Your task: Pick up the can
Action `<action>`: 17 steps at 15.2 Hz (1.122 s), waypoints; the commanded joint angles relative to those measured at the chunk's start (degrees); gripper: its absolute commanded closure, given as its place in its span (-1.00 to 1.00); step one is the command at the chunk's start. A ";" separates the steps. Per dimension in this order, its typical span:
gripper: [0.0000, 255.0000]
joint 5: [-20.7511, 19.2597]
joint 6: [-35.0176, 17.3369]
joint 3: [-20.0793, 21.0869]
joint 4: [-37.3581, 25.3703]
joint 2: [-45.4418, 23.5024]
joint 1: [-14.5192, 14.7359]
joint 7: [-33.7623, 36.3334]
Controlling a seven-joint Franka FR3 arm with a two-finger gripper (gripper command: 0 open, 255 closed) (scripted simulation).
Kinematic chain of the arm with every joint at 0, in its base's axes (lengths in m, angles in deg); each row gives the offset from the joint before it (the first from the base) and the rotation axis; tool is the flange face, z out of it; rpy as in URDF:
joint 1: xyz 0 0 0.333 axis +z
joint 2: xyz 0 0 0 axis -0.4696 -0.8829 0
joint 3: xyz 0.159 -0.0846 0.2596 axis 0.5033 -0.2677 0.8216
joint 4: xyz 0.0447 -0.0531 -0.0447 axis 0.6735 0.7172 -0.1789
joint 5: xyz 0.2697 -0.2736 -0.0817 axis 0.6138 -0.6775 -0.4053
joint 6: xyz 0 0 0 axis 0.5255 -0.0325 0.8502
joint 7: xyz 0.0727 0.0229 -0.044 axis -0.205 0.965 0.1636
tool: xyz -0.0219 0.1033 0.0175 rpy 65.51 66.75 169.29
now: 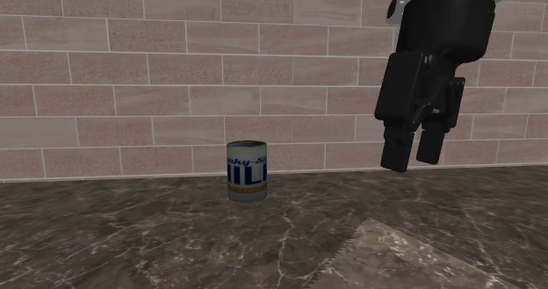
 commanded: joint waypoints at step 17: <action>-1.00 -6.91 0.87 -1.72 -36.35 -41.70 3.97 -19.72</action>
